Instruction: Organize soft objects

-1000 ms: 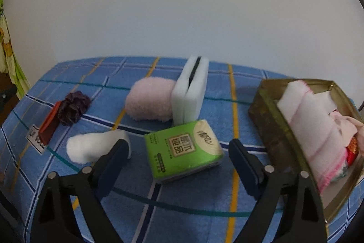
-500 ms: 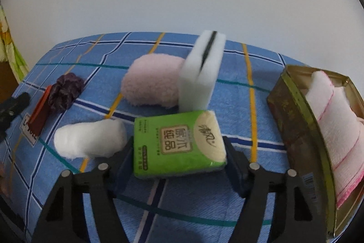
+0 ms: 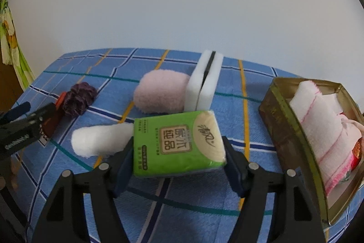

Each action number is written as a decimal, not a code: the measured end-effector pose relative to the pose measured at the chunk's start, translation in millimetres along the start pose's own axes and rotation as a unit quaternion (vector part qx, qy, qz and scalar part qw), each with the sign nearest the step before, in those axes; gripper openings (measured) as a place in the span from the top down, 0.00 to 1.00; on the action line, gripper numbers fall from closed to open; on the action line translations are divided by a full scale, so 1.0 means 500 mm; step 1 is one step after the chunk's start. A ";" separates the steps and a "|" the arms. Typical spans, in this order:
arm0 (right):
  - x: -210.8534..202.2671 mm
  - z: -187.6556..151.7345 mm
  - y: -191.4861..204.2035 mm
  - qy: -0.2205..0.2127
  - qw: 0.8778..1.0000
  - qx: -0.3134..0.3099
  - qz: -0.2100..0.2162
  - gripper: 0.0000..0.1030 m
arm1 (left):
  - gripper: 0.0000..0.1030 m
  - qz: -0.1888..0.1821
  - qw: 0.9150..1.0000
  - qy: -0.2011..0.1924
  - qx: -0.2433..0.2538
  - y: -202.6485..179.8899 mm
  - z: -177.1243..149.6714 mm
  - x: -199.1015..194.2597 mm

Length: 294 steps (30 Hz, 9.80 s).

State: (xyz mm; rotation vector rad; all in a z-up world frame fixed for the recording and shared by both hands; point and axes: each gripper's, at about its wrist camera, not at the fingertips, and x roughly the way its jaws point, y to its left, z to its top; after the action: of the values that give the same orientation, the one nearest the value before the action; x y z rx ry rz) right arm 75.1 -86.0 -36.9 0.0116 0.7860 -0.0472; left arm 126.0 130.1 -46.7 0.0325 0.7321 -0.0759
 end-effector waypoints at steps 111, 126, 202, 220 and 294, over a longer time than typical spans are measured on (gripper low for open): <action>-0.254 -0.039 -0.162 -0.226 0.974 0.029 0.003 0.31 | 0.62 -0.101 0.986 -0.132 0.002 -0.251 -0.019 -0.217; -0.275 -0.040 -0.257 -0.241 0.968 0.059 -0.031 0.31 | 0.65 -0.143 0.977 -0.153 0.037 -0.368 0.000 -0.257; -0.276 -0.013 -0.333 -0.214 0.965 0.145 -0.036 0.31 | 0.96 -0.164 0.985 0.007 0.058 -0.352 0.001 -0.080; -0.273 -0.014 -0.330 -0.210 0.965 0.151 -0.039 0.31 | 0.17 -0.137 0.980 0.002 0.142 -0.311 0.003 -0.096; -0.293 -0.002 -0.339 -0.207 0.958 0.193 -0.046 0.31 | 0.66 -0.120 0.981 0.092 0.118 -0.256 -0.015 -0.046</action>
State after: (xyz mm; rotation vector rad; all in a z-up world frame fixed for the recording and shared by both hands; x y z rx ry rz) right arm -36.8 -249.8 67.2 0.3265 0.3483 -0.2832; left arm 93.7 4.3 -37.5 0.1800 0.9070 -0.3958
